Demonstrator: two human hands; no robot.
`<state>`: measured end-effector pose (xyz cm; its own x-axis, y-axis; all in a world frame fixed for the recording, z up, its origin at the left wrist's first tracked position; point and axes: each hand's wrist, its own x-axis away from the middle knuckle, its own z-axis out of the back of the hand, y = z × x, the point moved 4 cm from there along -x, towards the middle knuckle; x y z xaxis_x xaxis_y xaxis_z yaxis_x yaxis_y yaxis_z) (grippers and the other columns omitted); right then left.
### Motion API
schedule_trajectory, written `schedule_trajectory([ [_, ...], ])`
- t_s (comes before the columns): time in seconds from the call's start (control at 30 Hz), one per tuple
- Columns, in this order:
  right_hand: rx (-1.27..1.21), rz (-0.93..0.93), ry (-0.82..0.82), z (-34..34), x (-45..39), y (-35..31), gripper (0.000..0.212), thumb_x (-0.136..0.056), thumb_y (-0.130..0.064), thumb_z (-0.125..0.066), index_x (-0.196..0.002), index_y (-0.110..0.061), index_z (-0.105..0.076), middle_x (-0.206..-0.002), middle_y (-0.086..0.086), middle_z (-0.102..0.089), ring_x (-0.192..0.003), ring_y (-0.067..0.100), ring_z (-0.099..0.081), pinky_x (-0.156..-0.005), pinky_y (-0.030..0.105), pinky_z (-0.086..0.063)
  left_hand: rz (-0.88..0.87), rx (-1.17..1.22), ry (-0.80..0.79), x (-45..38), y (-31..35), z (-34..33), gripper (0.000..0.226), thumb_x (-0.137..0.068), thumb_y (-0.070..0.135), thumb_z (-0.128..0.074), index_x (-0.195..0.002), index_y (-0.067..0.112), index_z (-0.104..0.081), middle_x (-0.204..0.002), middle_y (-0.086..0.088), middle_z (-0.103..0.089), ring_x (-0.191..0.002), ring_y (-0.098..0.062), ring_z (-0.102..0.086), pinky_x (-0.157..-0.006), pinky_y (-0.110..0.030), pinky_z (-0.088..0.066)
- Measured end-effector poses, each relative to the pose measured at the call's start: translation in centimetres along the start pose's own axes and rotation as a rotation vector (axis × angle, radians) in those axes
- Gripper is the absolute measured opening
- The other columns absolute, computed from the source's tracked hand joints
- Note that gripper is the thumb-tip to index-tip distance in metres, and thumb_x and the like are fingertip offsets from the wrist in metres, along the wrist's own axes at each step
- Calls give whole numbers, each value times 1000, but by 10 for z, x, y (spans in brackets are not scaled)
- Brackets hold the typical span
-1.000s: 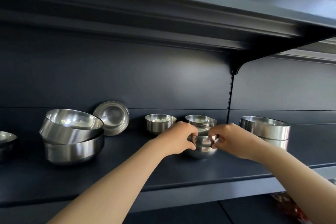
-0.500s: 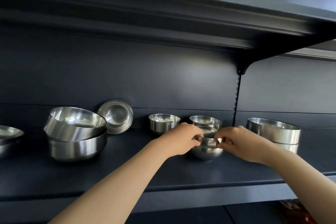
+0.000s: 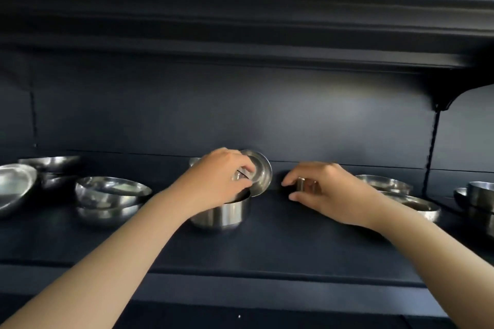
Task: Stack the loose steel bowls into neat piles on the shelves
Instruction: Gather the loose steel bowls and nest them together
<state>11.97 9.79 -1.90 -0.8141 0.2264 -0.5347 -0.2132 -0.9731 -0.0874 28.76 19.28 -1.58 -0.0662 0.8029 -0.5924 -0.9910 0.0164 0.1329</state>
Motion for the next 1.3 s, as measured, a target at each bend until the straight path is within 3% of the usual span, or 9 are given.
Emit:
schedule_trajectory([
  [0.1, -73, -30, 19, -25, -29, -24, 23, -84, -20, -68, -106, -25, -63, -78, -33, -54, -66, 0, -51, -63, 9, -38, 30, -16, -90, 15, -46, 19, 28, -84, 40, -63, -111, 35, -61, -110, 20, -55, -110, 0, -39, -90, -22, -33],
  [0.23, -88, -114, -59, -59, -56, -36, 32, -85, -23, -66, -115, -31, -57, -94, -15, -60, -67, -3, -54, -62, 9, -40, 21, -5, -235, 22, -93, 25, 43, -80, 43, -67, -120, 39, -53, -120, 22, -47, -118, 3, -32, -99, -22, -29],
  [0.37, -102, -182, -110, -74, -71, -43, 20, -85, -19, -65, -103, -26, -61, -88, -20, -54, -63, -11, -51, -61, 3, -35, -17, 46, -231, 18, -113, 22, 37, -81, 36, -69, -115, 36, -57, -121, 19, -49, -116, -3, -40, -100, -25, -34],
  [0.5, -34, -206, -193, -74, -76, -46, 19, -87, -18, -62, -72, -26, -54, -69, -10, -55, -59, 0, -48, -57, 13, -36, -31, 63, -180, 11, -119, 18, 23, -79, 38, -71, -98, 33, -59, -103, 14, -55, -96, -11, -51, -86, -35, -46],
  [0.63, -4, -199, -165, -60, -77, -44, 12, -88, -16, -61, -78, -20, -57, -69, -11, -55, -61, 2, -47, -60, 12, -37, -41, 140, -123, 10, -122, 9, 22, -75, 42, -73, -81, 40, -51, -82, 19, -51, -73, 0, -46, -59, -22, -34],
  [0.77, 23, -210, -208, -59, -79, -44, 6, -90, -17, -59, -84, -19, -59, -72, -9, -57, -61, 2, -49, -62, 15, -38, -32, 183, -105, 12, -126, 0, 26, -74, 43, -73, -81, 41, -48, -78, 21, -48, -69, 1, -45, -57, -20, -30],
  [0.97, -10, -246, -248, -64, -83, -43, 15, -87, -25, -63, -98, -15, -62, -77, -4, -63, -63, 2, -54, -65, 22, -42, 29, 238, -122, 18, -134, -3, 27, -75, 42, -73, -93, 38, -53, -95, 22, -51, -88, -5, -51, -73, -23, -43],
  [1.17, 7, -268, -203, -66, -81, -38, 26, -76, -35, -74, -93, -21, -60, -59, -17, -55, -53, -4, -48, -52, 12, -36, 293, 424, -193, 31, -137, -21, 95, -67, 43, -79, -144, 30, -26, -142, 9, -40, -115, -10, -52, -96, -26, -42],
  [1.3, -40, -287, -220, -73, -78, -38, 28, -75, -33, -74, -97, -21, -61, -57, -25, -60, -42, 4, -54, -50, 13, -42, 371, 592, -271, 34, -137, -35, 87, -65, 38, -82, -139, 28, -36, -128, 8, -56, -114, -9, -53, -96, -26, -40],
])
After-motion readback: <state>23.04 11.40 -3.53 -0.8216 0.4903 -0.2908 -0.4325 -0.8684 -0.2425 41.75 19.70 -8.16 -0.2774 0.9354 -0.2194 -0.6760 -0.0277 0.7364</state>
